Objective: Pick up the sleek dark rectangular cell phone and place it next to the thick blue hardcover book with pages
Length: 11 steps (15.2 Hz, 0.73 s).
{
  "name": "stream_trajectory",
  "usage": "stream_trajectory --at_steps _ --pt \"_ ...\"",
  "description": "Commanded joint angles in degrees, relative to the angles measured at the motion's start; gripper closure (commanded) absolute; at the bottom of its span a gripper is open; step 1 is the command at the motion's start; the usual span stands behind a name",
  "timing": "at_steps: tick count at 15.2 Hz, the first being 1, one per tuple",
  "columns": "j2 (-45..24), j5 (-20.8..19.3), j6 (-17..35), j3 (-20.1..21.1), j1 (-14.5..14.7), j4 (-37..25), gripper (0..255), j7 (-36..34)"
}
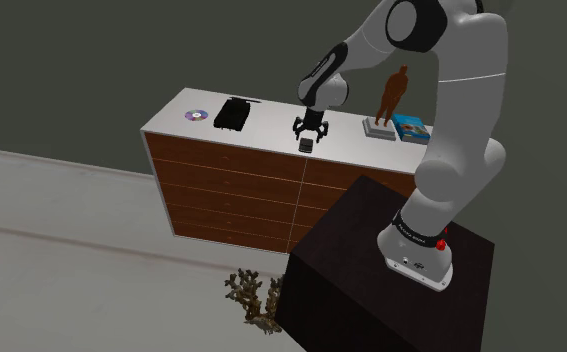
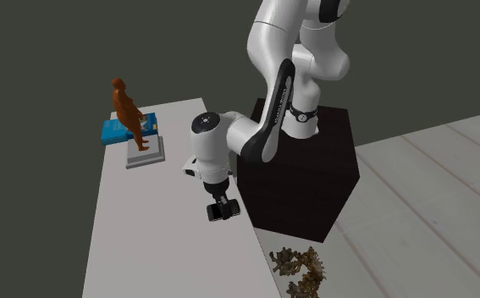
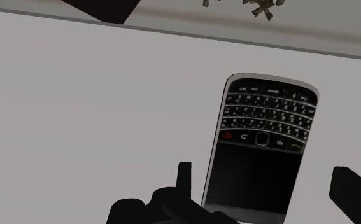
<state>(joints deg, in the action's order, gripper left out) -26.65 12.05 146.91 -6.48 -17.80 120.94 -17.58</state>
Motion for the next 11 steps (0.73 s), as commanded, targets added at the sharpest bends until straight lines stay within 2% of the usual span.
stream_trajectory --at_steps 1,10,11 --pt "-1.3 0.4 1.1 0.3 -0.1 -0.2 0 0.2" --pt "-2.3 0.7 2.0 0.5 -0.2 -0.4 0 0.4" --pt "-2.3 0.7 2.0 0.5 -0.2 -0.4 255 0.4"
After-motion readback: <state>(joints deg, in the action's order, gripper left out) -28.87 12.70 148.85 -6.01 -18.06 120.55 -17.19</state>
